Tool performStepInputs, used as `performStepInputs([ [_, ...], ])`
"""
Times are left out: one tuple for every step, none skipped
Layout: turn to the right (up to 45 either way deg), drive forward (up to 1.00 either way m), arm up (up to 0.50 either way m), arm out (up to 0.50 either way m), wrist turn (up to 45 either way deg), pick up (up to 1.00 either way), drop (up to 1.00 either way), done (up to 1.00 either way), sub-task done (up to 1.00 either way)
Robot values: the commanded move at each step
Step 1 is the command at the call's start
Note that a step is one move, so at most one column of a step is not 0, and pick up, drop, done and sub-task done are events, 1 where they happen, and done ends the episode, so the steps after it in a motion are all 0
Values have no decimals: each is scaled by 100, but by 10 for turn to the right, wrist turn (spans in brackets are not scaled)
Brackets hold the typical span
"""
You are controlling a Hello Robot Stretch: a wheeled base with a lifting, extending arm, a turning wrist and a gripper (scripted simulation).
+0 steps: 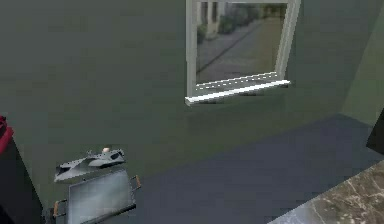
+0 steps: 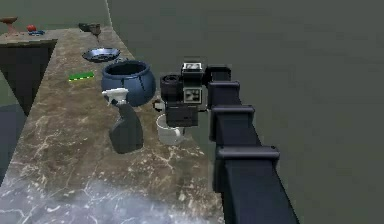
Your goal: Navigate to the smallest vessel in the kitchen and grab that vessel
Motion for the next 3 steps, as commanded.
performStepInputs([
  [0, 0, -10, 0, 0, 0, 0, 0, 0],
  [0, 0, 0, 0, 0, 100, 0, 0, 0],
  [0, 0, 10, 0, 0, 0, 0, 0, 0],
])
